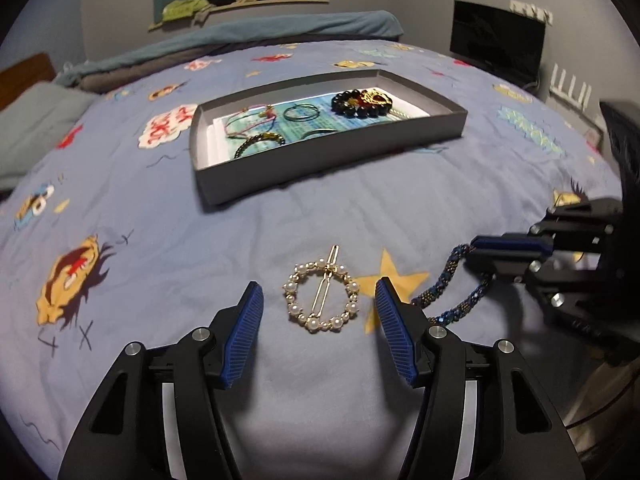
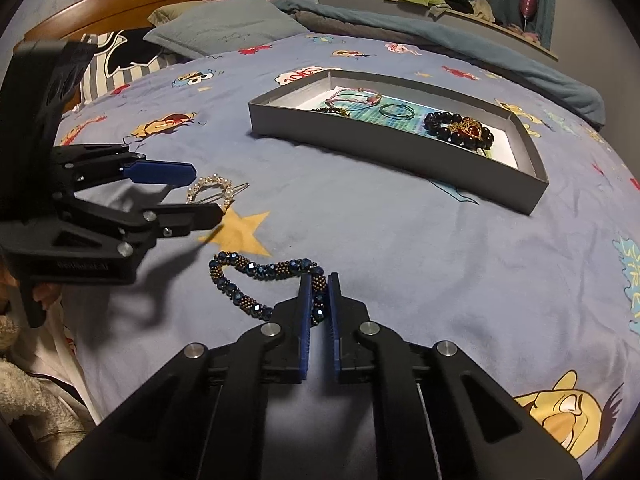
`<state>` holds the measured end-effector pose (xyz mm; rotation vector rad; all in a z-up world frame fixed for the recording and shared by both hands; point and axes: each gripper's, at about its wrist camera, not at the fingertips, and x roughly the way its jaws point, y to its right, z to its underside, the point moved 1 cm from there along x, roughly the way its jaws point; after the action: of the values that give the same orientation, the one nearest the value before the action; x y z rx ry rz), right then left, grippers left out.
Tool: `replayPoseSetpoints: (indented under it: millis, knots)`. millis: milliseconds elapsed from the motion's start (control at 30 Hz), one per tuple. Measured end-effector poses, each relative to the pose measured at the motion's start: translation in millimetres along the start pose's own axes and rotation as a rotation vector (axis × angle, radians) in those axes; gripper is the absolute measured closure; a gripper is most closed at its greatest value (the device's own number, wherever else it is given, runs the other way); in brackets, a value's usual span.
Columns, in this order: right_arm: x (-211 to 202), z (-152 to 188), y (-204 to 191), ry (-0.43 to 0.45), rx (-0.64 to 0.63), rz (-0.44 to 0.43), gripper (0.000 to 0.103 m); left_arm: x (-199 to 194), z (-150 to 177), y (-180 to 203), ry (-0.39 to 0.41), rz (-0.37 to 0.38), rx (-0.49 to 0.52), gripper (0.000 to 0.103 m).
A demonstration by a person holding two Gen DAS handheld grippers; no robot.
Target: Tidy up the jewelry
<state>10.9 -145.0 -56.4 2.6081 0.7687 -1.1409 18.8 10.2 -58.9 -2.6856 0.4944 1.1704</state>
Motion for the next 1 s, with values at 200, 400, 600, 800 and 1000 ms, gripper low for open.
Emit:
replayPoseSetpoints:
  millis: [200,400,600,800,1000]
  knots:
    - [-7,-1,11,0.020,0.041,0.014,0.096,3,0,4,0.002,-0.011,0.025,0.043]
    - [-17,-1,29,0.030,0.089,0.048,0.096,5,2,6,0.001,-0.019,0.045,0.046]
    - [-15,6,35,-0.007,0.084,0.035,0.094,8,5,7,-0.002,-0.022,0.059,0.048]
    - [-11,6,29,-0.008,0.069,0.028,0.082,7,5,9,0.005,-0.028,0.068,0.051]
    - [-10,8,24,0.005,0.042,0.046,0.096,7,6,12,0.011,-0.027,0.093,0.061]
